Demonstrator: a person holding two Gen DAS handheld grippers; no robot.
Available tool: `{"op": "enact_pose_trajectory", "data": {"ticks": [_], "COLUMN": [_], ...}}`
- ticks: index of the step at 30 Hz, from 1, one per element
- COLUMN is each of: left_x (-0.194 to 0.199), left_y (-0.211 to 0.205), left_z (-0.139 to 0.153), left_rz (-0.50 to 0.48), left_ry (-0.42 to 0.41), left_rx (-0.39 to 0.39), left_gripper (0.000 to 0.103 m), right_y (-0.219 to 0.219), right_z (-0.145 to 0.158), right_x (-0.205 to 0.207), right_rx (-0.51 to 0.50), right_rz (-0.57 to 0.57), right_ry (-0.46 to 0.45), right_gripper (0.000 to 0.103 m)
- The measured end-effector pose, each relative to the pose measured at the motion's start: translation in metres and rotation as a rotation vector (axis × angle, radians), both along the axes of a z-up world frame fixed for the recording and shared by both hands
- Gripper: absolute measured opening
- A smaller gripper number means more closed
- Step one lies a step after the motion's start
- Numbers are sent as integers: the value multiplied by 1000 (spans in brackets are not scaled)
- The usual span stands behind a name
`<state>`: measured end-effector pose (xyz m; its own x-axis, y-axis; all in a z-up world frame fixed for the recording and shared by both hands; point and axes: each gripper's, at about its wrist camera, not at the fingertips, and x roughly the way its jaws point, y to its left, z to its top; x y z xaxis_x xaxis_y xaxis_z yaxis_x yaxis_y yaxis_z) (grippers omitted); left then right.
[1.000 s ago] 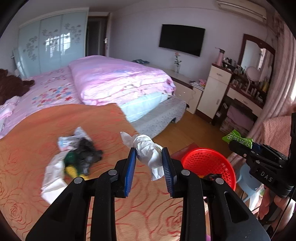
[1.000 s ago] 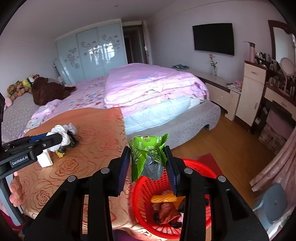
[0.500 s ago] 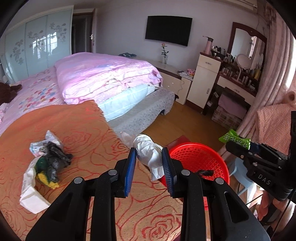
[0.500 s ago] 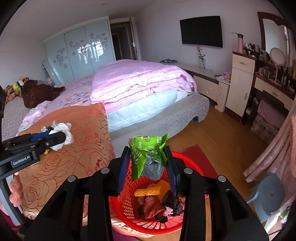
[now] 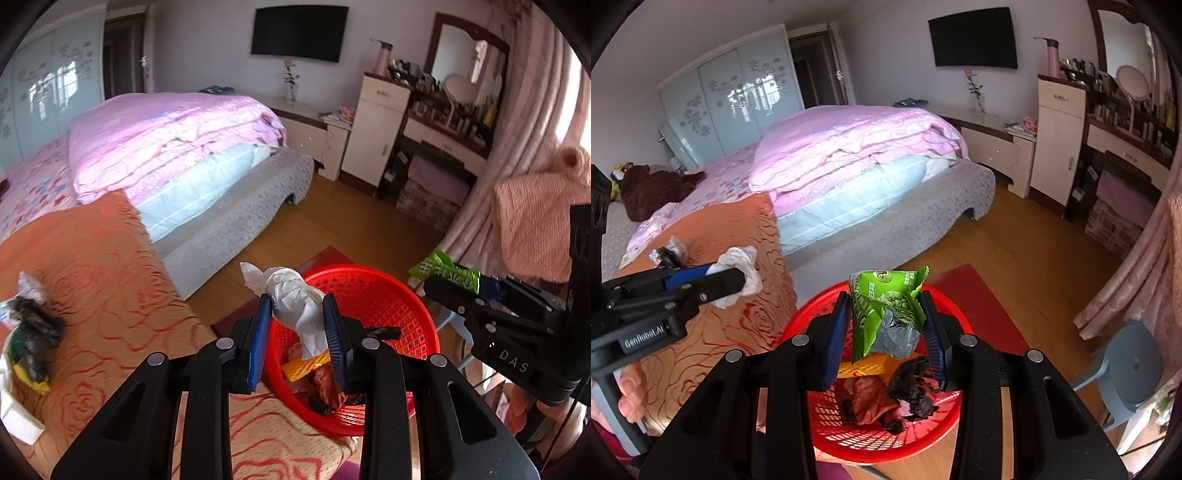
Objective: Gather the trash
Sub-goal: 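Carry the green packet and white cloth over the red wastebasket, then open both tools to drop the items into the red wastebasket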
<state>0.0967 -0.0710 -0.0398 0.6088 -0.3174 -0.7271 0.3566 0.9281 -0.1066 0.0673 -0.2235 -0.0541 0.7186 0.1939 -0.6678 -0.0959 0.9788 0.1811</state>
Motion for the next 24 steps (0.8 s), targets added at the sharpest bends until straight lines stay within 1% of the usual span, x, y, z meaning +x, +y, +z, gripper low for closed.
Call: {"op": "enact_pose_trajectory", "data": {"ticks": [2,6,9,12,14,16,22,24], "left_x": [2,4,5,4,4,3,3,1], "left_y": [-8,-12,-13,-13,-12,-12,-2,3], "left_z": [-7,-18,-24,-26,-26,-26,-24,-22], "left_rz": [-13,-20,-28,-34,-36,-34,-5,8], "left_ry": [13,40,53,59,57,59,65,58], "left_rx": [13,13,18,12,3,3,-20,-26], "left_gripper": [28,29,32,42,52,60,63,64], "right_y": [-3,-8,-8,-8,-7,-7,-9,-8], "right_z": [-4,-12,-17,-21,-23,-24,-26,-25], "right_x": [0,3,5,7,8,8,6,5], "right_rx": [3,6,10,11,11,11,15,10], "right_rz": [-8,-20,-23,-21,-20,-17,-23,-25], "right_ry": [7,21,36,48,53,59,61,57], "right_gripper": [38,38,39,41,43,46,56,58]}}
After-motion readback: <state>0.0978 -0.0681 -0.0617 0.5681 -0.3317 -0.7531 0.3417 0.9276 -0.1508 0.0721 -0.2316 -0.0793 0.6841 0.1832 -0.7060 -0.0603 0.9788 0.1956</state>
